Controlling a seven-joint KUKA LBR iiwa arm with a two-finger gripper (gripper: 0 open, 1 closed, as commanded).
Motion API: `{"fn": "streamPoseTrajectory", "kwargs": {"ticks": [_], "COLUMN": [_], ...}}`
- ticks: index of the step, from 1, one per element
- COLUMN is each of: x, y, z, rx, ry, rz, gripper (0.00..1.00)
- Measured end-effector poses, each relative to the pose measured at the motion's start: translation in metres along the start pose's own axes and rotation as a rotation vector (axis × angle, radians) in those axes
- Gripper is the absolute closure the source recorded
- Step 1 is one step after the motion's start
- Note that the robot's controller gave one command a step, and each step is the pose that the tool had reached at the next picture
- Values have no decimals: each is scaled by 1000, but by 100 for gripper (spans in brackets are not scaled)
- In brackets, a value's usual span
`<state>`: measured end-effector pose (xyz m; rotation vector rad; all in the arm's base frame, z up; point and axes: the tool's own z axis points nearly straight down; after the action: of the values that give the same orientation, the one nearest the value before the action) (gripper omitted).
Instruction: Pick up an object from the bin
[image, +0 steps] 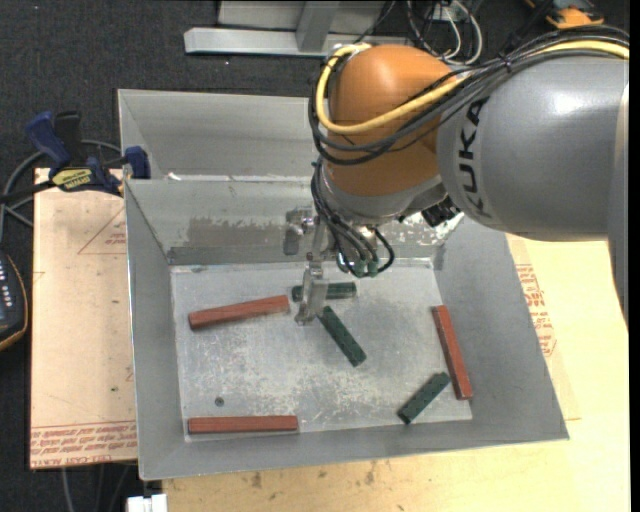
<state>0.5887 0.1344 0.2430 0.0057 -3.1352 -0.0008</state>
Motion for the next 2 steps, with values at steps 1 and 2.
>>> {"fn": "streamPoseTrajectory", "kwargs": {"ticks": [1,2], "x": [-53,-55], "y": [7,7], "z": [166,161], "rx": [0,-2], "ry": [-1,-8], "rz": [47,49], "gripper": [0,100]}}
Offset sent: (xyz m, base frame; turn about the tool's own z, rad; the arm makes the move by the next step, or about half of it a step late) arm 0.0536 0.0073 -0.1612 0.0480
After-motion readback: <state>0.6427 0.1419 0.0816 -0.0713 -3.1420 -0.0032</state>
